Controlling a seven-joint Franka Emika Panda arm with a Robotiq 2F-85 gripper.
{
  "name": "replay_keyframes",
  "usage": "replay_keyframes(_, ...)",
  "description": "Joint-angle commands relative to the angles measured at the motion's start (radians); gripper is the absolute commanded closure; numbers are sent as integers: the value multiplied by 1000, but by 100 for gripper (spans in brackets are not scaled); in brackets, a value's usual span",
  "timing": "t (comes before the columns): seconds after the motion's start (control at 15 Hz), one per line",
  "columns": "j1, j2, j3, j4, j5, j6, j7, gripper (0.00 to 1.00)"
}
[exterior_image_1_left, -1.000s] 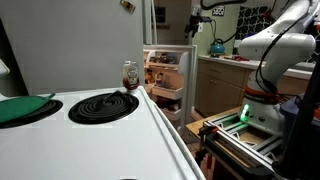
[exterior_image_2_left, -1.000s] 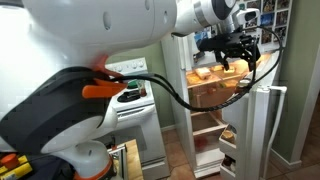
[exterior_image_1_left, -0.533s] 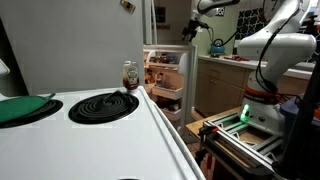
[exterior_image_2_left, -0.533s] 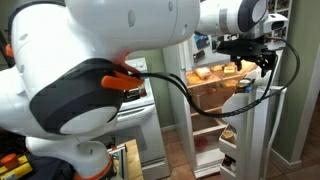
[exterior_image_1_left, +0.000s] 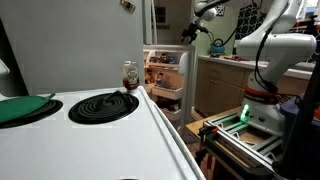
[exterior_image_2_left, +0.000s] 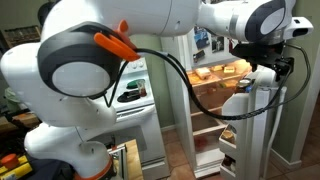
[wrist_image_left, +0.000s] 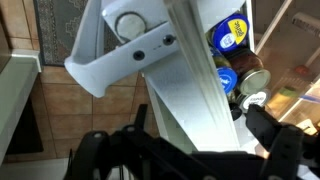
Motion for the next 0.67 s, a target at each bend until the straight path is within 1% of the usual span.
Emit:
replay_keyframes(0.0, 127, -139, -206, 20, 208, -25, -90, 0)
replay_keyframes(0.2, 260, -196, -382, 31, 315, -48, -144, 0)
replay_keyframes(0.33, 352, -215, -491, 44, 384, -87, -185, 0)
replay_keyframes(0.6, 523, -226, -688, 108, 561, -269, -318, 0)
